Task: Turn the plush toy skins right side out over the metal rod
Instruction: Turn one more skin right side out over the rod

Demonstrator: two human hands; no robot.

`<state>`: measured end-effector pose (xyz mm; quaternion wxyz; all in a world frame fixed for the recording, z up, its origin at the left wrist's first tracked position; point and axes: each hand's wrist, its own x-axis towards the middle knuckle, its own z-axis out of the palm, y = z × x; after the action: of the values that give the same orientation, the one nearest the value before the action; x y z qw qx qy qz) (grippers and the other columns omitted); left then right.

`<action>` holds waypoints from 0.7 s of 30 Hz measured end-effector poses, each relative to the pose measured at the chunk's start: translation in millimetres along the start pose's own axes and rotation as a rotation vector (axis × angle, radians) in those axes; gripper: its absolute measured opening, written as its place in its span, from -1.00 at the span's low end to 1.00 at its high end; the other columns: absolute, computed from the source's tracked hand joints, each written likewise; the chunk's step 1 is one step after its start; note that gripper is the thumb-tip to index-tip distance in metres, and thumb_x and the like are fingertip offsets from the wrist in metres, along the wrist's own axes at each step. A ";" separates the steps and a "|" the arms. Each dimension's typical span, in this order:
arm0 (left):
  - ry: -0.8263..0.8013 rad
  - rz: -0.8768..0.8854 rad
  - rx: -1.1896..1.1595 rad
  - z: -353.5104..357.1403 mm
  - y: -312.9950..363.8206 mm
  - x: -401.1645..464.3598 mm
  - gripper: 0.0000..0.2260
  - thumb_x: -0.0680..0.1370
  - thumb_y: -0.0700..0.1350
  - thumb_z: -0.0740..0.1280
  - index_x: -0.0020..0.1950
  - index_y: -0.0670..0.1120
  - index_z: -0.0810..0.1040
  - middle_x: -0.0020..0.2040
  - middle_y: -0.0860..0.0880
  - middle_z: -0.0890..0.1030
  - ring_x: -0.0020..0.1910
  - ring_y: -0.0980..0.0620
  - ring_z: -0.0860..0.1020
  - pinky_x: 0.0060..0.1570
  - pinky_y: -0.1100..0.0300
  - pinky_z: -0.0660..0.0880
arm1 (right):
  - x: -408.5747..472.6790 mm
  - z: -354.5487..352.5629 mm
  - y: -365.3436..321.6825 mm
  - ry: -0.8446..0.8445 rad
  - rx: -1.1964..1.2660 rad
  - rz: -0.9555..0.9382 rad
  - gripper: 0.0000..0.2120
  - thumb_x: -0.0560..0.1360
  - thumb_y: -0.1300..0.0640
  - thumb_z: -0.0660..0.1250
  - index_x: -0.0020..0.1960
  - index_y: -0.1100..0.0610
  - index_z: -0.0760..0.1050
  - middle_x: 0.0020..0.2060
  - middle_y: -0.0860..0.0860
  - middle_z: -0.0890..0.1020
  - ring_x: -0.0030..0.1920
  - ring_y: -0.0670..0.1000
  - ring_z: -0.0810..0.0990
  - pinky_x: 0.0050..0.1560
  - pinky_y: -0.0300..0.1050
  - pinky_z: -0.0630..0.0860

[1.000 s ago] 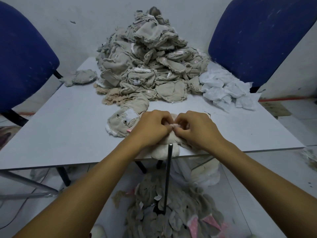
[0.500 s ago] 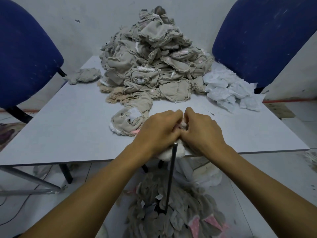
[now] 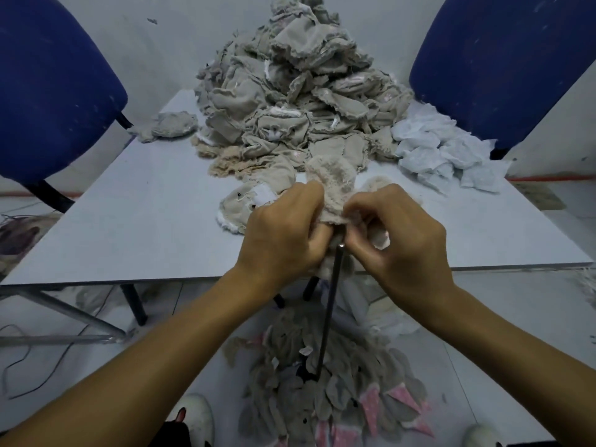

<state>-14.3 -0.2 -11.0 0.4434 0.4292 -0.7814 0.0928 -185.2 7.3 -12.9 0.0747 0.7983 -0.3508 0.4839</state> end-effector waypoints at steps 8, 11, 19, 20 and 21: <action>-0.060 0.294 -0.025 -15.6 -6.2 -26.7 -0.75 0.49 -0.13 0.25 -0.32 -0.26 0.48 -0.30 -0.20 0.42 -0.32 -0.11 0.38 -0.33 -0.03 0.32 | -22.7 -5.4 1.4 -0.041 0.116 -0.298 -0.77 0.46 0.34 0.47 0.04 0.20 0.49 -0.23 0.17 0.60 -0.27 0.14 0.52 -0.26 -0.03 0.45; -0.029 0.171 -0.066 -24.2 -8.4 -22.1 -0.73 0.51 -0.04 0.22 -0.22 -0.23 0.50 -0.17 -0.19 0.44 -0.14 -0.15 0.40 -0.16 -0.15 0.36 | -36.5 -3.2 4.0 -0.203 0.056 -0.288 -0.87 0.46 0.36 0.43 -0.01 0.24 0.57 -0.23 0.15 0.59 -0.27 0.15 0.51 -0.29 -0.04 0.45; -0.453 0.080 -0.254 -16.5 -6.2 -16.2 -0.66 0.50 0.02 0.48 0.05 -0.22 0.55 -0.12 -0.09 0.56 -0.17 -0.09 0.51 -0.18 -0.05 0.46 | -35.7 -15.7 13.6 -0.182 0.127 -0.020 -0.85 0.58 0.05 0.29 0.11 0.07 0.46 -0.14 0.01 0.50 -0.16 -0.14 0.38 -0.12 -0.38 0.39; -0.430 0.086 -0.263 -14.5 -7.6 -16.3 -0.70 0.48 -0.04 0.51 -0.02 -0.24 0.55 -0.18 -0.10 0.55 -0.24 -0.10 0.49 -0.25 -0.03 0.45 | -32.3 -15.8 16.6 -0.156 0.049 -0.020 -0.78 0.56 0.02 0.32 0.15 0.09 0.51 -0.08 0.07 0.50 -0.10 -0.09 0.37 -0.04 -0.37 0.35; -0.407 0.091 -0.271 -13.6 -9.0 -16.4 -0.72 0.47 -0.07 0.52 -0.07 -0.25 0.54 -0.23 -0.10 0.53 -0.29 -0.08 0.47 -0.30 -0.01 0.42 | -28.7 -16.1 19.3 -0.178 -0.026 -0.010 -0.69 0.54 -0.04 0.34 0.19 0.10 0.56 -0.01 0.13 0.50 -0.02 0.00 0.39 0.04 -0.28 0.35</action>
<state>4.6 11.0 -17.8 0.3258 0.3400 -0.8784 -0.0813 -217.2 14.4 -32.4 0.0558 0.8387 -0.3584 0.4061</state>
